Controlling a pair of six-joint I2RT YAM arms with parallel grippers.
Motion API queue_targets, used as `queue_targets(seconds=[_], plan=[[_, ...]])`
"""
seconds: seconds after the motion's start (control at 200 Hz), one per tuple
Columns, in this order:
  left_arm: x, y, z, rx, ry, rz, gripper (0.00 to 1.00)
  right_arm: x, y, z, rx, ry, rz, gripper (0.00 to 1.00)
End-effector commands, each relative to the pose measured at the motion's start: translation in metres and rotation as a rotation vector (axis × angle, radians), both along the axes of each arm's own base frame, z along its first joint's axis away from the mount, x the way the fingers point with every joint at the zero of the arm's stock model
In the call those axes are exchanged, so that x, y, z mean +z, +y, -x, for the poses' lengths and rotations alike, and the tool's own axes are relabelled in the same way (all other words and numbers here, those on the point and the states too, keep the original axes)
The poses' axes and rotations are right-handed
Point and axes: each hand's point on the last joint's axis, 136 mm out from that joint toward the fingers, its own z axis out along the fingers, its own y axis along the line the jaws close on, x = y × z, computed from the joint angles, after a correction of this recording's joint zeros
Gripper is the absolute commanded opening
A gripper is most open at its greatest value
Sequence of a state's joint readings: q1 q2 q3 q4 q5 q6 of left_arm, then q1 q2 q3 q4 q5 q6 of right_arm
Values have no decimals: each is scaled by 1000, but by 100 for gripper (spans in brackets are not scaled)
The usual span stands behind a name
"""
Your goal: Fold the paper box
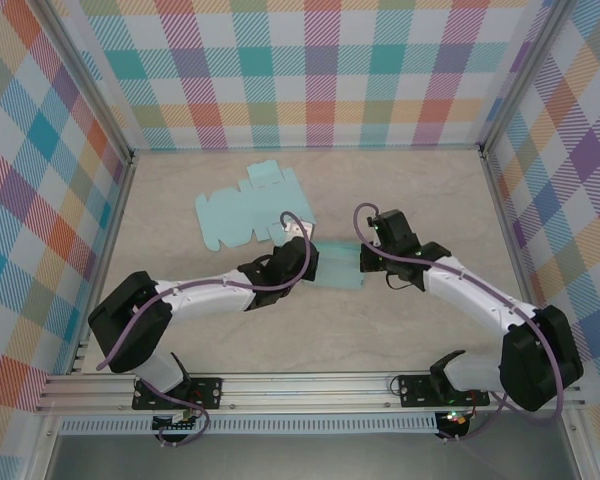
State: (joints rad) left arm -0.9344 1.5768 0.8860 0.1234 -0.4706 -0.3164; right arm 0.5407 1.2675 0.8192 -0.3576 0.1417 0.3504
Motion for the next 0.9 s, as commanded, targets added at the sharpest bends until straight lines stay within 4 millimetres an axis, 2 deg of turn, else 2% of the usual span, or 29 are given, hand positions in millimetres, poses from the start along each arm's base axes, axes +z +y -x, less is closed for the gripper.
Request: queue_targets(seconds=[0.0, 0.15, 0.275, 0.45, 0.61, 0.75, 0.895], plan=[[-15, -6, 20, -62, 2, -49, 0, -2, 9, 9, 62, -37, -8, 0], [-11, -8, 29, -63, -60, -41, 0, -2, 9, 16, 71, -109, 23, 0], [0, -16, 31, -85, -107, -1, 0, 9, 11, 20, 76, -196, 20, 0], [23, -30, 23, -112, -212, 37, 0, 26, 5, 17, 52, -317, 13, 0], [34, -42, 12, -126, -307, 16, 0, 39, -2, 8, 23, -433, 23, 0], [29, -55, 2, -134, -349, -6, 0, 44, -2, -1, 17, -514, 44, 0], [14, -62, -7, -116, -340, -48, 0, 32, -5, -10, -6, -516, 100, 0]])
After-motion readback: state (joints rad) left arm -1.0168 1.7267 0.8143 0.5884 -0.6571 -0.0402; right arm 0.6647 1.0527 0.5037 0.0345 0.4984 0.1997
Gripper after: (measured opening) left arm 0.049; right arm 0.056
